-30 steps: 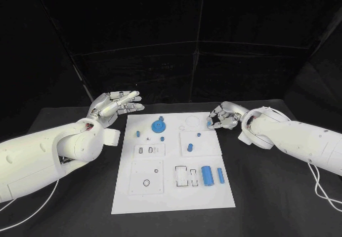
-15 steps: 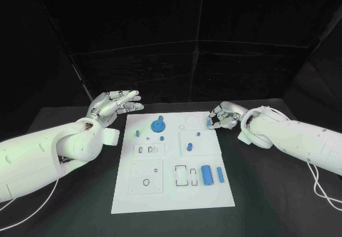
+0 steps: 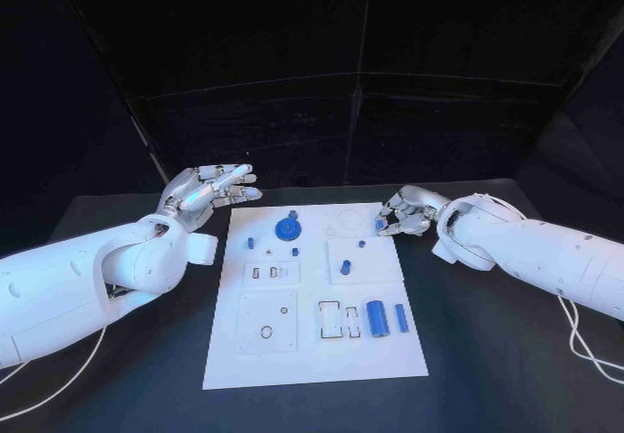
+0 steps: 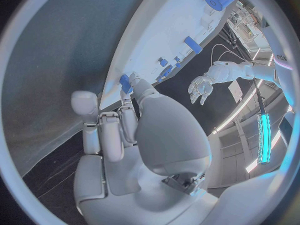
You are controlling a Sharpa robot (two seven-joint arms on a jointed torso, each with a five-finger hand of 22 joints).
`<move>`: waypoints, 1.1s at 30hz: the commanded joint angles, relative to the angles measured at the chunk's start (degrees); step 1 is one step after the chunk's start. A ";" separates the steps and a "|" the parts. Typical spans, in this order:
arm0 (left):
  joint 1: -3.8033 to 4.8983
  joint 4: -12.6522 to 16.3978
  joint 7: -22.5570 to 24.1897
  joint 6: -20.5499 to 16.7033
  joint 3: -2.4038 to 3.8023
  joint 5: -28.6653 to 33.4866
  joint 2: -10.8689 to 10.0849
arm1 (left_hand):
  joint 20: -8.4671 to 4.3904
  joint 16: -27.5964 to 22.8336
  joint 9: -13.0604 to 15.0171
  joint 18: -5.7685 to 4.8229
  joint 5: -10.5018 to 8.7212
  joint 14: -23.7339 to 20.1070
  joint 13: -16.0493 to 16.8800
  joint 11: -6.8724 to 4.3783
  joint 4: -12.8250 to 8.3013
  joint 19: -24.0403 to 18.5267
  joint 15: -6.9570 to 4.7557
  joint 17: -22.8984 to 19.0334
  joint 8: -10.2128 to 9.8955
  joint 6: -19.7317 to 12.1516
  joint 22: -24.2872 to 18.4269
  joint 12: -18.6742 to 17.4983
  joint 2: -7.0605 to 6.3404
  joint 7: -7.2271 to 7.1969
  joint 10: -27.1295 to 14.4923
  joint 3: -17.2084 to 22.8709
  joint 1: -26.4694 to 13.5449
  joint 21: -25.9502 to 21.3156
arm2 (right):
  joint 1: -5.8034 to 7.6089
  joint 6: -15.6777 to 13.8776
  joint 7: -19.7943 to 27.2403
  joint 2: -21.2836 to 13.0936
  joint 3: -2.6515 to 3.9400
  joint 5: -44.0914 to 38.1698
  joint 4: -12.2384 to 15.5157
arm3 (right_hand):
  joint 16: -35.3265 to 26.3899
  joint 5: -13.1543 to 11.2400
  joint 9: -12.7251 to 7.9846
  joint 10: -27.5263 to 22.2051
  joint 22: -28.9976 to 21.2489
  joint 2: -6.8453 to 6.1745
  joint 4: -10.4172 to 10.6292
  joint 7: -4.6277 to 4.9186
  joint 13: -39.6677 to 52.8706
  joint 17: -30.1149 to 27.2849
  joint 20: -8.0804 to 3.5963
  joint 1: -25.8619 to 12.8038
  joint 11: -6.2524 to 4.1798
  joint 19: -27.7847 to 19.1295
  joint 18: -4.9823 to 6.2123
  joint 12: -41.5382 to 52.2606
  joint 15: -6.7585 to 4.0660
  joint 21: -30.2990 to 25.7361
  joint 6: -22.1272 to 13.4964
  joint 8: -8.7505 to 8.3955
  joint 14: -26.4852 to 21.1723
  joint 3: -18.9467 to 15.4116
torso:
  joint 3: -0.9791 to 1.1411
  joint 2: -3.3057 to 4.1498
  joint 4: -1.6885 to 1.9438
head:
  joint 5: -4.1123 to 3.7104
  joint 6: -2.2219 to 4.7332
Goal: Assemble the parts on the task board
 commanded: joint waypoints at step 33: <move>0.16 -0.02 0.00 0.57 0.03 -0.01 -0.07 | -0.11 -0.27 -0.08 0.32 0.23 0.03 -0.05 0.00 -0.41 0.53 0.13 0.06 -0.25 0.45 -0.10 -0.34 0.41 -0.13 0.31 0.04 0.36 -0.31 | 0.77 -8.80 -8.30 1.56 0.09 -4.45 14.91 | 0.55 0.43 -0.22 0.38 0.26 2.25 0.27 -0.76 0.20 6.89 -1.13 -1.77 -1.07 0.38 -1.07 0.16 -1.06 0.54 2.00 0.55 4.48 2.72 | -0.48 -0.39 0.03 | 1.60 -0.34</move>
